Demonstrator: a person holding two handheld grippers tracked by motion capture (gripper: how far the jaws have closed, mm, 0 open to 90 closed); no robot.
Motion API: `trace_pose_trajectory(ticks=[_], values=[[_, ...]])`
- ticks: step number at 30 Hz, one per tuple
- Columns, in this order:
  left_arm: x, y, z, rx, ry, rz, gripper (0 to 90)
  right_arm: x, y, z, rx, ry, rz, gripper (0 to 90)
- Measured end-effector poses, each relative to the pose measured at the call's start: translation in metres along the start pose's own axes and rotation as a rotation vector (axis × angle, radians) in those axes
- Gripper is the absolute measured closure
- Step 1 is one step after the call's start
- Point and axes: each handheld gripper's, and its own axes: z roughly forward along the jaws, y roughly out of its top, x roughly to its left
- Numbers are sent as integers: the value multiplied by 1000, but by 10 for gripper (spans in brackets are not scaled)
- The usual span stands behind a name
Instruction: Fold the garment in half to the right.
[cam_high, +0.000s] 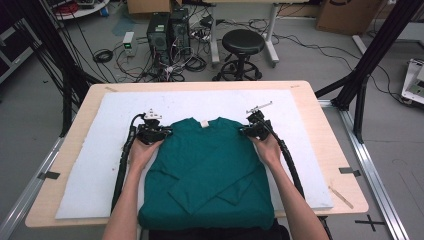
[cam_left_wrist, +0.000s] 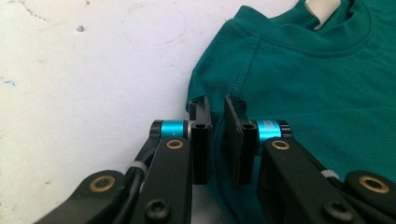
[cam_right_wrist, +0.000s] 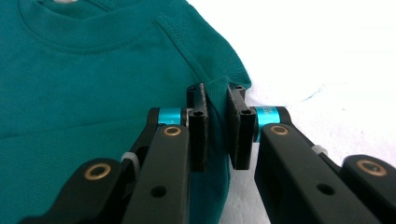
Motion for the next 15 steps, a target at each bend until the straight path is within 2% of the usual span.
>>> trace_pose_trajectory(ticks=[3, 6, 10, 13, 15], values=[[0, 0, 0, 1, 2, -26, 811, -4, 0, 0, -3, 22, 16, 829], [-1, 2, -1, 10, 11, -88, 816, -3, 1, -1, 0, 14, 7, 835], [-7, 9, -5, 4, 48, -86, 830, -1, 3, -8, -17, 6, -5, 840], [-5, 14, -10, -15, 44, -113, 836, -3, 7, -17, -45, 10, 5, 842], [-3, 18, -13, -12, 48, -132, 840, -5, 11, -24, -57, -9, 13, 844]])
